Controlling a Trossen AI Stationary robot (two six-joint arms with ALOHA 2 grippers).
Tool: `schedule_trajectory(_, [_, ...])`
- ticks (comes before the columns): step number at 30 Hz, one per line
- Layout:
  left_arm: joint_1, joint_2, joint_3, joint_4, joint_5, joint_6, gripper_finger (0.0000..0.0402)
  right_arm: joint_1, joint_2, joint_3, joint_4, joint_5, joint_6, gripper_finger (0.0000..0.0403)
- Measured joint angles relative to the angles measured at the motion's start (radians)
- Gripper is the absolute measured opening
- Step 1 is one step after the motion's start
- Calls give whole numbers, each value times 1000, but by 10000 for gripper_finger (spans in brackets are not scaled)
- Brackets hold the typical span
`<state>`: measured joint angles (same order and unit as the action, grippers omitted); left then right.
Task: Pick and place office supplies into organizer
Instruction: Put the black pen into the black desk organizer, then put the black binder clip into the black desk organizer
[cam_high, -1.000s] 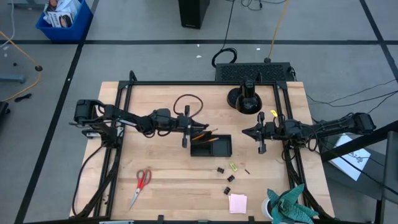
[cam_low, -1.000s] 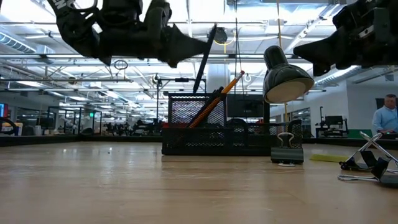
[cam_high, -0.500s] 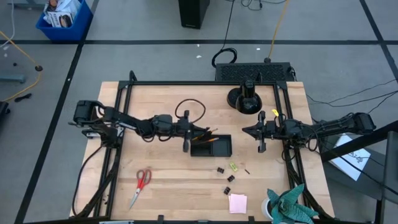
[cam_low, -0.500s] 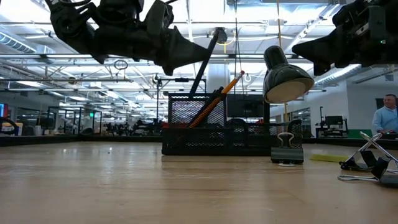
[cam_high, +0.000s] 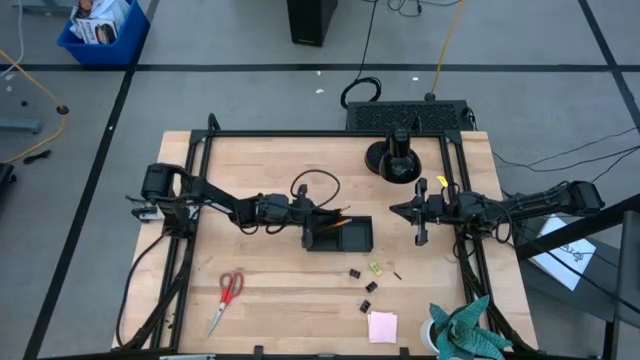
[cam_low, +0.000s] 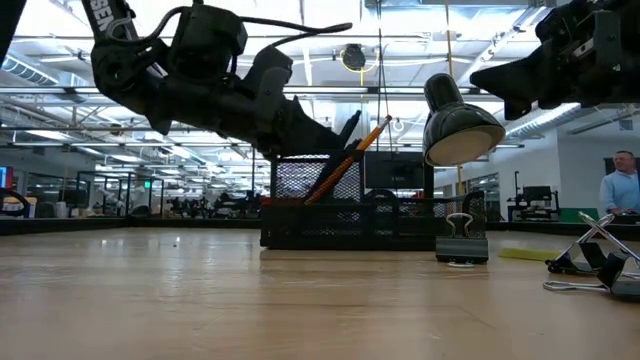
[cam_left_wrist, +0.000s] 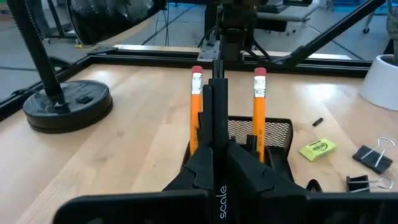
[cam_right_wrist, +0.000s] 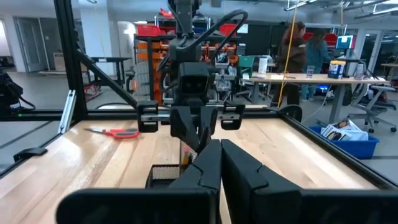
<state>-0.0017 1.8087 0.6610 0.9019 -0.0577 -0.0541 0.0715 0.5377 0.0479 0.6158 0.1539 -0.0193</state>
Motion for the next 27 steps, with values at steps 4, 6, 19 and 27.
schedule_trajectory(4, [-4,-6,0,-6,11,0,51,0,1,0,-38,0,14,4])
schedule_trajectory(6, [-10,-14,-2,-9,16,10,72,0,0,0,-37,-1,45,4])
schedule_trajectory(19, [-41,-167,32,-127,48,31,209,0,0,0,-46,-2,20,4])
schedule_trajectory(27, [-186,-333,190,-774,-58,27,202,2,5,0,-155,2,-54,4])
